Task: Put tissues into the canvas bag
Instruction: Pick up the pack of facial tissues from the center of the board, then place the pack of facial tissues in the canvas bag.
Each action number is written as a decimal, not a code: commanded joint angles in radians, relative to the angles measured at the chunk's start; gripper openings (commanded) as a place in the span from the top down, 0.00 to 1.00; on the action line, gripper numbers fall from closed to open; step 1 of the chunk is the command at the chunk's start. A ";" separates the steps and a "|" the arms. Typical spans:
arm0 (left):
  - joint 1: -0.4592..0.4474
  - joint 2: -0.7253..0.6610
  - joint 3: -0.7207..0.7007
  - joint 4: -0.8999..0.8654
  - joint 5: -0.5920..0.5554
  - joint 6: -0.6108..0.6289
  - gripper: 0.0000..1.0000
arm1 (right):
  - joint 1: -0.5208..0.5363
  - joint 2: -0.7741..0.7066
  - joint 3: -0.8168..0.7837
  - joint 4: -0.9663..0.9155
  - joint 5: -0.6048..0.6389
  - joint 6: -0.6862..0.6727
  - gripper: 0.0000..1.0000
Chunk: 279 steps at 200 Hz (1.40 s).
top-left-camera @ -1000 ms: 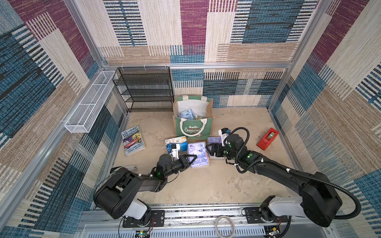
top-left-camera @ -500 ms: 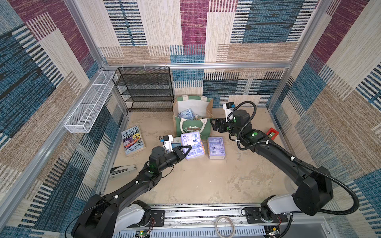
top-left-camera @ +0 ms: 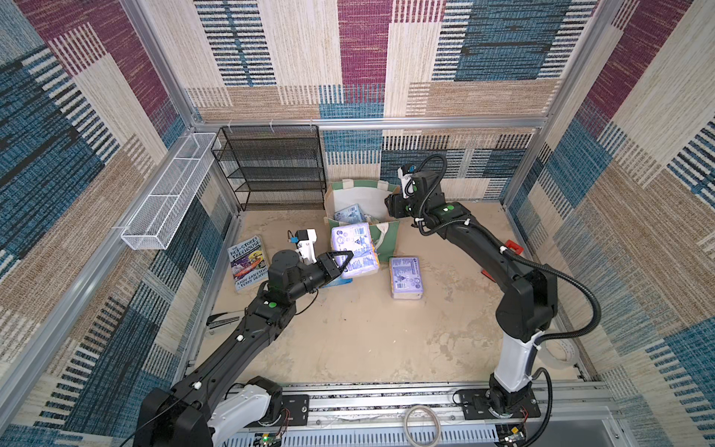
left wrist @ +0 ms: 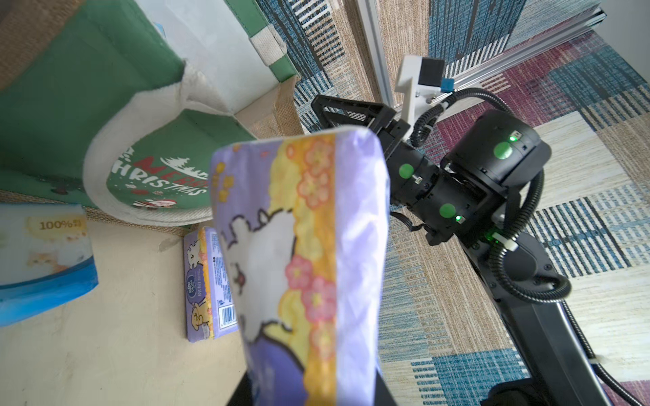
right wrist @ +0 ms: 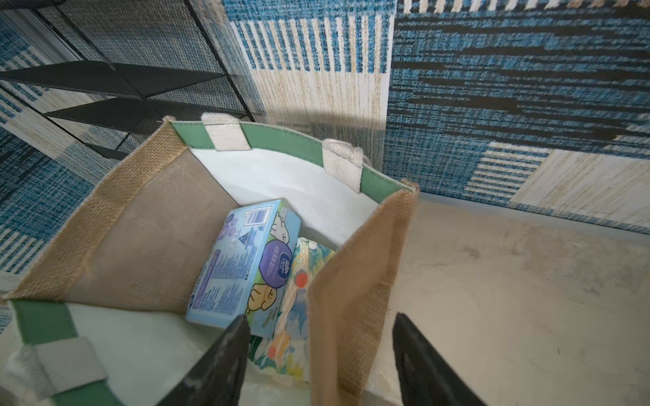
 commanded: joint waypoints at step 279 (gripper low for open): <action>0.111 0.591 0.870 -0.414 0.149 0.370 0.68 | -0.022 0.182 0.238 -0.185 -0.009 -0.054 0.50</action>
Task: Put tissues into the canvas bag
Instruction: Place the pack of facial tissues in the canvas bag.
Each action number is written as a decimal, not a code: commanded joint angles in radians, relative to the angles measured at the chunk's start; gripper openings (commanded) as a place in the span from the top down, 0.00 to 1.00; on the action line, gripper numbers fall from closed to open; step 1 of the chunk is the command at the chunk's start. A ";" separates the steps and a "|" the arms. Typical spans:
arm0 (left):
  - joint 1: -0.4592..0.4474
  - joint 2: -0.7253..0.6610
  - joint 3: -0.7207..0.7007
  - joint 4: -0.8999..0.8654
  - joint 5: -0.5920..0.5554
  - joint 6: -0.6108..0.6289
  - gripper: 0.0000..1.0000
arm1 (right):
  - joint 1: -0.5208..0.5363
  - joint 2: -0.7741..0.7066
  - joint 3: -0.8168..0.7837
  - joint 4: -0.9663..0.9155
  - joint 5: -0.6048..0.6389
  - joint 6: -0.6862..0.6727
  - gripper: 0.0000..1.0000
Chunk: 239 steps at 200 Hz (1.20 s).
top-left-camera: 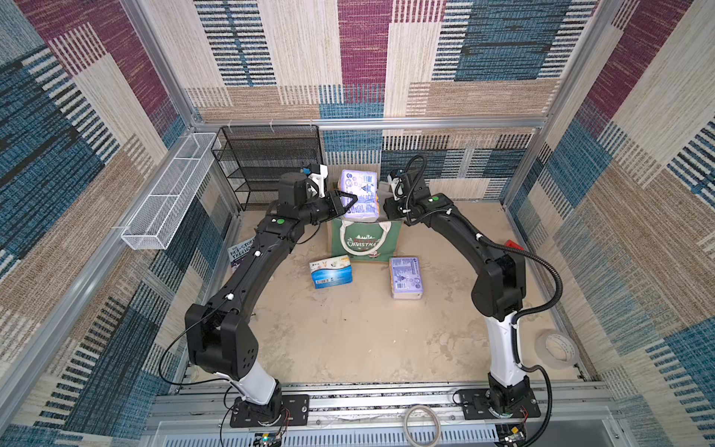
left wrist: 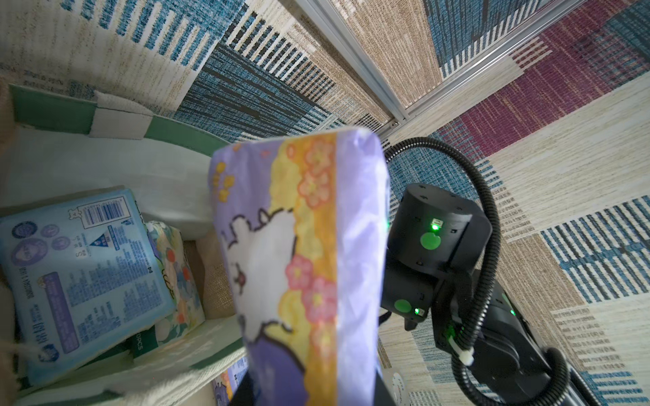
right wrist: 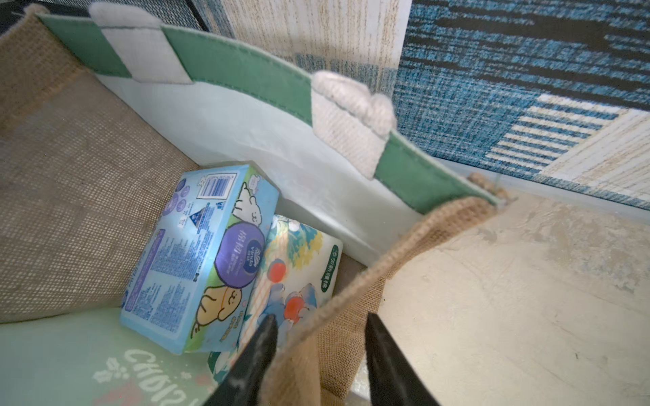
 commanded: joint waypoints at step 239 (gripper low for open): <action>-0.043 0.360 0.417 -0.223 0.000 0.091 0.71 | -0.031 -0.100 -0.086 0.028 -0.018 0.010 0.78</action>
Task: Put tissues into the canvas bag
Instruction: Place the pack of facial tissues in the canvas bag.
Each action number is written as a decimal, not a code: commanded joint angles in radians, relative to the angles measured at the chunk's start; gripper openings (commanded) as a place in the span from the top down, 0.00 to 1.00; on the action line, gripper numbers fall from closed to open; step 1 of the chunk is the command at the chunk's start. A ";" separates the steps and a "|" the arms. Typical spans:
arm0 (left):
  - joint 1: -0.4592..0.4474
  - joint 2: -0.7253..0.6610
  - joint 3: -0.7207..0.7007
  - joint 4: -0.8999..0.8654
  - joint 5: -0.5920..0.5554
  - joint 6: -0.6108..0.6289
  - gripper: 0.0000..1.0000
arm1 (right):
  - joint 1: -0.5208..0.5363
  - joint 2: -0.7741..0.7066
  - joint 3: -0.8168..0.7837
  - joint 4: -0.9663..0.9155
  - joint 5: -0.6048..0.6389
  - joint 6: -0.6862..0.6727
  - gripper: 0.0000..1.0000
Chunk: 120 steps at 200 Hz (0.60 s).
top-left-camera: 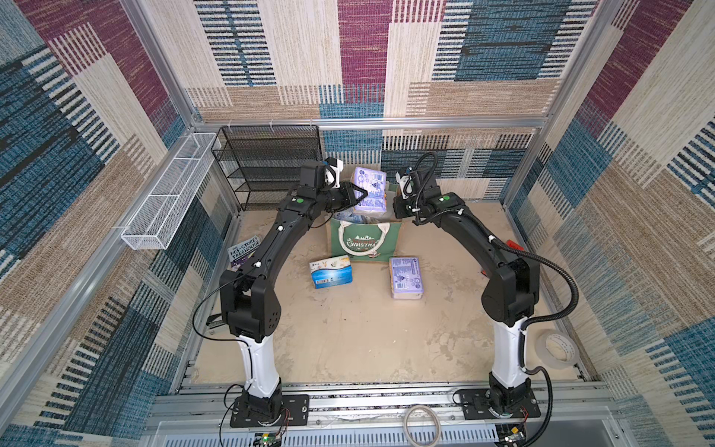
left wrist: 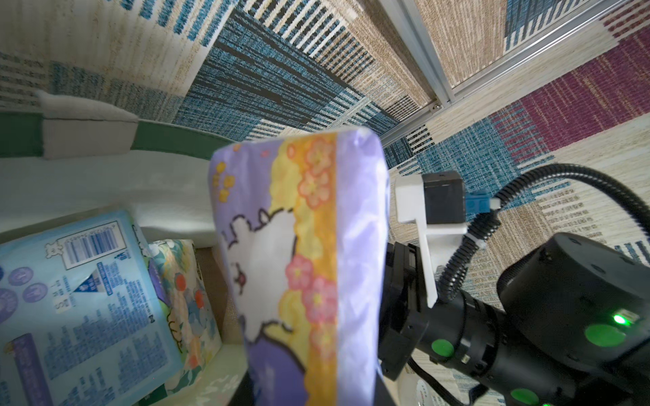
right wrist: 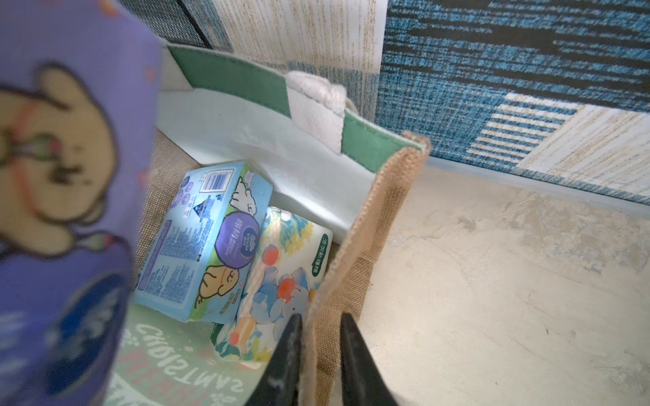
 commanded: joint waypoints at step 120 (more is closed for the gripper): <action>-0.040 0.228 0.178 -0.130 0.021 0.008 0.72 | -0.001 -0.023 -0.013 0.046 0.003 0.012 0.79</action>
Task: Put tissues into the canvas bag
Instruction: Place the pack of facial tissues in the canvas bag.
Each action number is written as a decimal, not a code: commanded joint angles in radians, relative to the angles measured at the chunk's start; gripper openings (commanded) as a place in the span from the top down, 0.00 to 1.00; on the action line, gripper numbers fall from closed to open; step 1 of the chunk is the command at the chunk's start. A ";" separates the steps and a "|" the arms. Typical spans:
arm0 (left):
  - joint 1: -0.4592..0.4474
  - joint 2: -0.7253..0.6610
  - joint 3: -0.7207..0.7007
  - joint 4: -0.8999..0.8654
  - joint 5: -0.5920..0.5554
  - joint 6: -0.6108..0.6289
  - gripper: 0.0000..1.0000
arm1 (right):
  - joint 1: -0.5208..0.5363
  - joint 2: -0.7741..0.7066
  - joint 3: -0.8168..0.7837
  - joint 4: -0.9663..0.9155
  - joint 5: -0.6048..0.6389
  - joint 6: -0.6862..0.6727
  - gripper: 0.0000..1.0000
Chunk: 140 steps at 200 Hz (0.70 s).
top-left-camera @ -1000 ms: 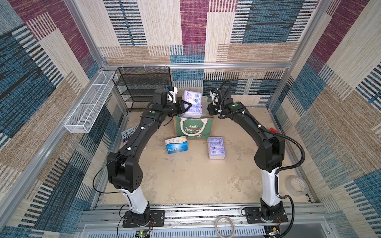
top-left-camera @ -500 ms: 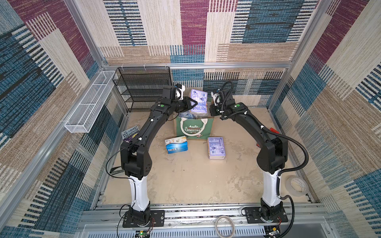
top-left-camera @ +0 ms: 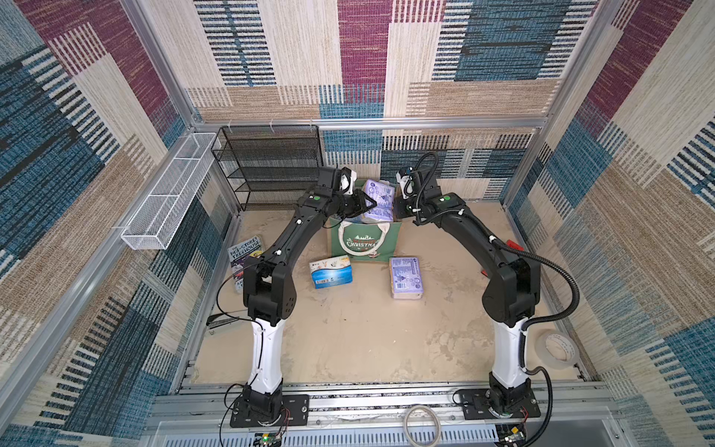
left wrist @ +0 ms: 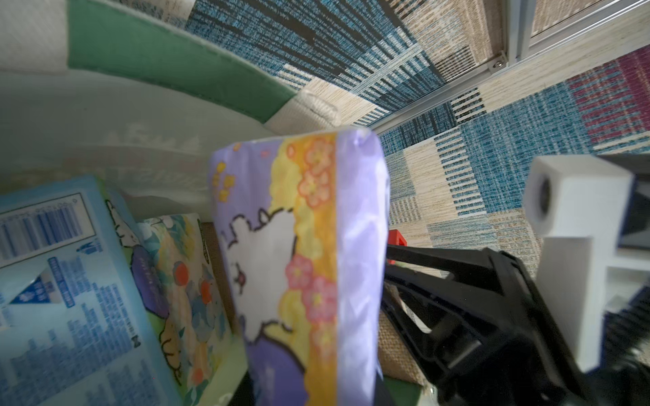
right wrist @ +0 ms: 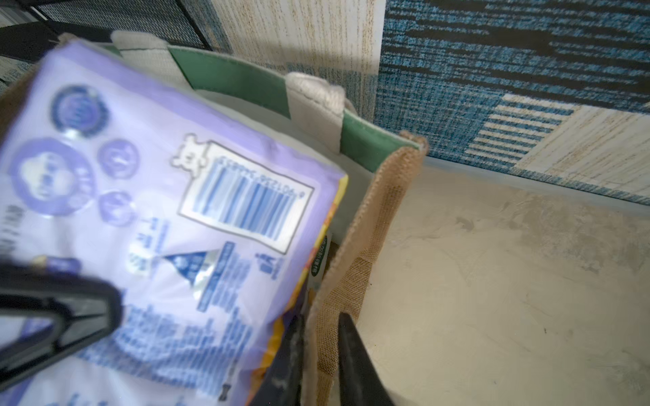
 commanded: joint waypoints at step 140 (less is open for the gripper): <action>-0.014 0.184 0.094 -0.140 0.057 -0.006 0.70 | 0.000 -0.037 -0.012 0.055 0.001 0.020 0.79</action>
